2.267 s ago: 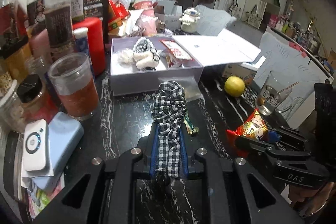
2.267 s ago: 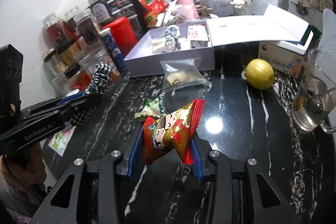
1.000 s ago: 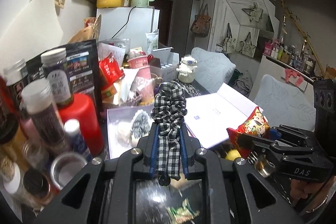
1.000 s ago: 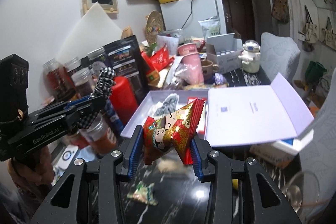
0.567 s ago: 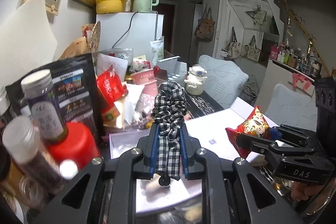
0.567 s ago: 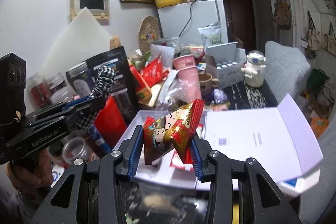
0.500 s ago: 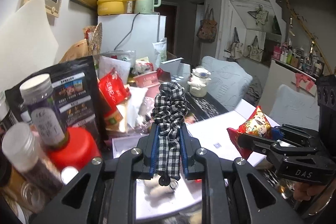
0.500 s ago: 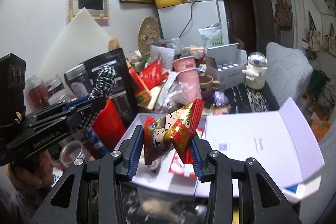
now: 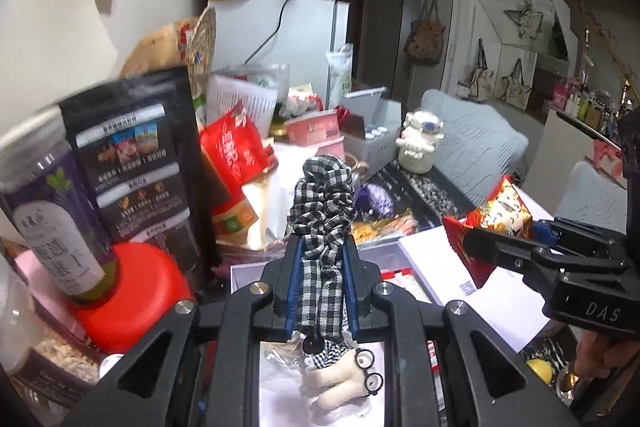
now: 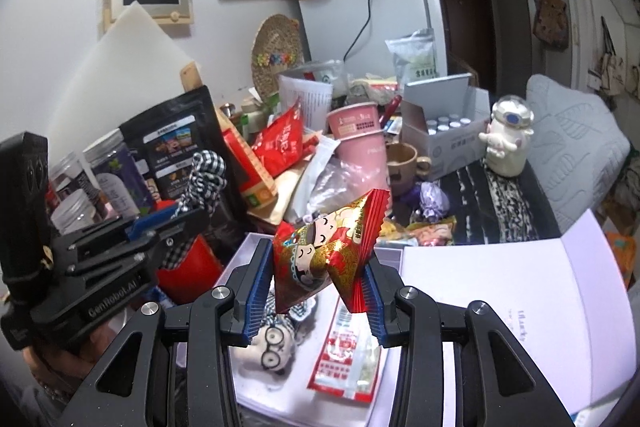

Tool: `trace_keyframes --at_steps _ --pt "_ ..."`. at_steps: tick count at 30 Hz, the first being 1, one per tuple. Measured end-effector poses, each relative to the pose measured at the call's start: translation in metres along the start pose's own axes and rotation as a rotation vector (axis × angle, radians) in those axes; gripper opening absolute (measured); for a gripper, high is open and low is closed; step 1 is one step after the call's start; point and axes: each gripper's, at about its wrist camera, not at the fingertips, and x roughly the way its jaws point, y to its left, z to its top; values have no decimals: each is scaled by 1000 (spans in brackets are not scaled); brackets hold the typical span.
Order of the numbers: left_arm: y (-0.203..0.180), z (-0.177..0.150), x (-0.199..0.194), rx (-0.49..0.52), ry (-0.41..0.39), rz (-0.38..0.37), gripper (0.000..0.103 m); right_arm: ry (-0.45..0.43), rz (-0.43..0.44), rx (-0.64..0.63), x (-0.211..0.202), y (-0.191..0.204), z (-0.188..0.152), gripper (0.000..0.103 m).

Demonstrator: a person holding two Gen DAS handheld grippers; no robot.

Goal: Organize soft objects
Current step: 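Carry the snack packet with the right tool while the left tool carries the scrunchie to the box, then lower and release the snack packet in the box while the left tool releases the scrunchie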

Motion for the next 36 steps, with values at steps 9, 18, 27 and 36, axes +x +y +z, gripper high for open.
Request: trace_keyframes --at_steps 9,18,27,36 --pt "10 -12 33 -4 90 35 18 73 18 32 44 -10 -6 41" --pt "13 -26 67 7 194 38 18 172 -28 28 76 -19 -27 41" --pt "9 -39 88 20 267 45 18 231 -48 36 98 -26 -38 41" --pt "10 -52 106 20 347 55 18 258 -77 17 112 -26 -45 41"
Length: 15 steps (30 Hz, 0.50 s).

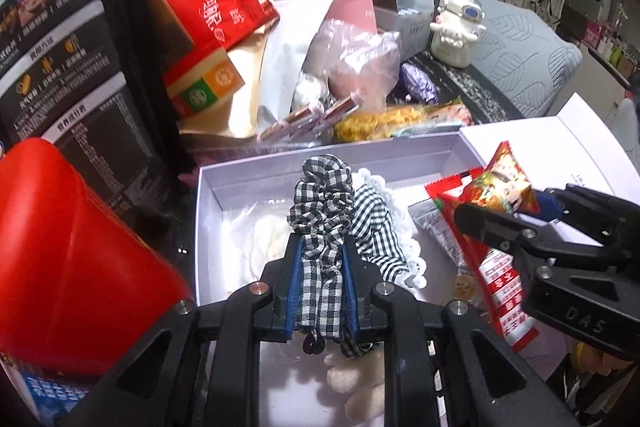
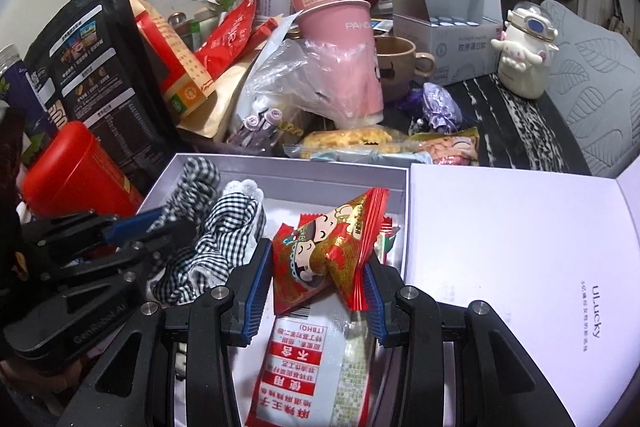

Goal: Organize soft objects
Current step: 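Lower and release the snack packet in the box while the left tool releases the scrunchie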

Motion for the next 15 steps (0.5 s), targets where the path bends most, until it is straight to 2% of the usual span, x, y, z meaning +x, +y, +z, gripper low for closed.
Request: trace_keyframes --at_steps 4,7,12,15 --pt "-1 -1 5 6 26 25 19 -1 -11 -9 0 2 0 42" --pt "-1 -1 12 2 63 53 19 5 -22 -20 0 4 0 50" --pt "0 0 8 -21 61 32 19 -3 -39 -34 -6 7 0 57" --pt "-5 0 1 -2 46 48 27 -15 -41 -43 -12 10 1 61"
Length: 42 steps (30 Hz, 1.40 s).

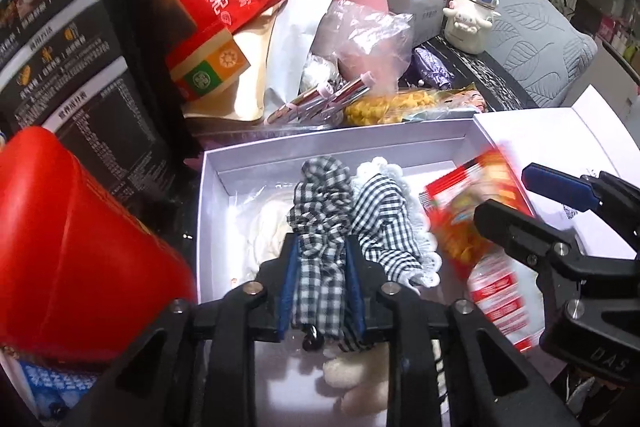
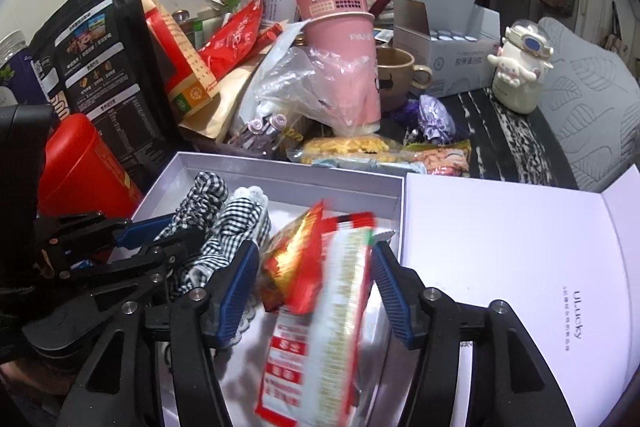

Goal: Organize soft objects
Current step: 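Lower and release the snack packet in the box while the left tool releases the scrunchie, then raise both open tools out of the white box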

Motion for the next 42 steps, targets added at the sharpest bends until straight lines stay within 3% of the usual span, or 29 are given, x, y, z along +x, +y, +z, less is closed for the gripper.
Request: trace_keyframes --at_steps 2,4,8,14,27,42 --pt "-2 -1 -6 6 -13 1 49 -5 2 5 -4 1 -1 62" --pt "-1 -2 -11 -3 -31 22 59 -8 -1 10 -9 2 -3 62" --pt "2 -2 -24 -37 -44 -14 60 -8 -5 16 -19 0 -8 62" --pt "-5 -3 -53 -30 -84 -8 60 -42 -14 32 -46 -3 -8 62" --pt "-23 -6 -143 6 -255 -15 60 -169 -42 16 -129 8 -6 62" --pt "-40 -53 -235 10 -356 -53 60 -293 -42 -1 -226 29 -49 62"
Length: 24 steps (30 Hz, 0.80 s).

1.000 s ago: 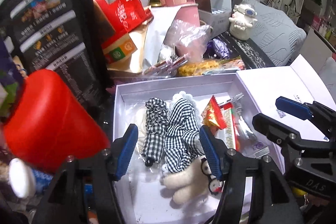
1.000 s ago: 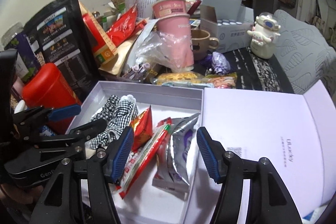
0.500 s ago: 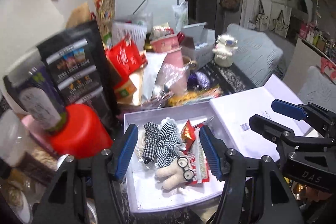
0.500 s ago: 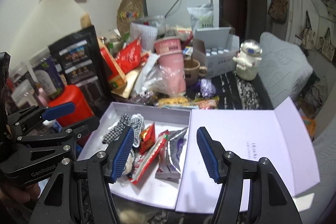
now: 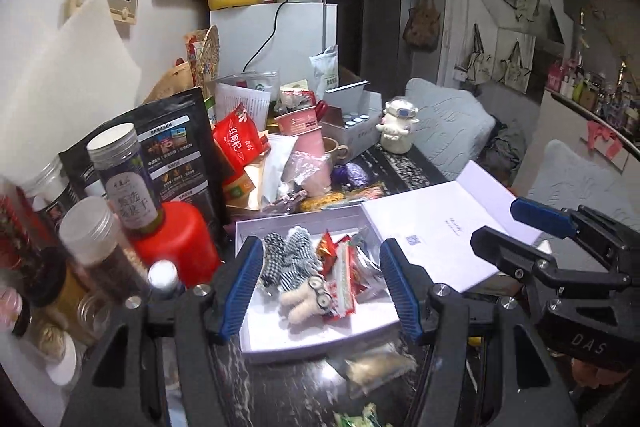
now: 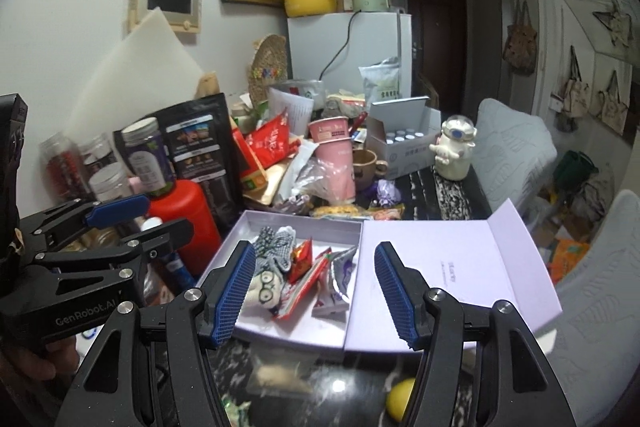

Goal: Organize soft objects
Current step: 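Raise both open tools out of the white box, then move the right tool to the green snack wrapper while the left tool approaches the clear zip bag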

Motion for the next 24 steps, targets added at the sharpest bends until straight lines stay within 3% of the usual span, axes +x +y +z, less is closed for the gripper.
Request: trace_keyframes --at_steps 6,8,10,24 --pt "-10 -15 -32 5 -15 -2 60 -14 -8 -13 -35 7 -19 62" --pt "-12 -21 -39 3 -15 1 75 -20 -6 -12 -46 8 -27 64" --pt "-14 -28 -48 4 -33 13 82 -21 0 -10 -55 10 -36 65" --pt "-11 -84 -63 7 18 1 82 42 16 32 -63 22 -98 70"
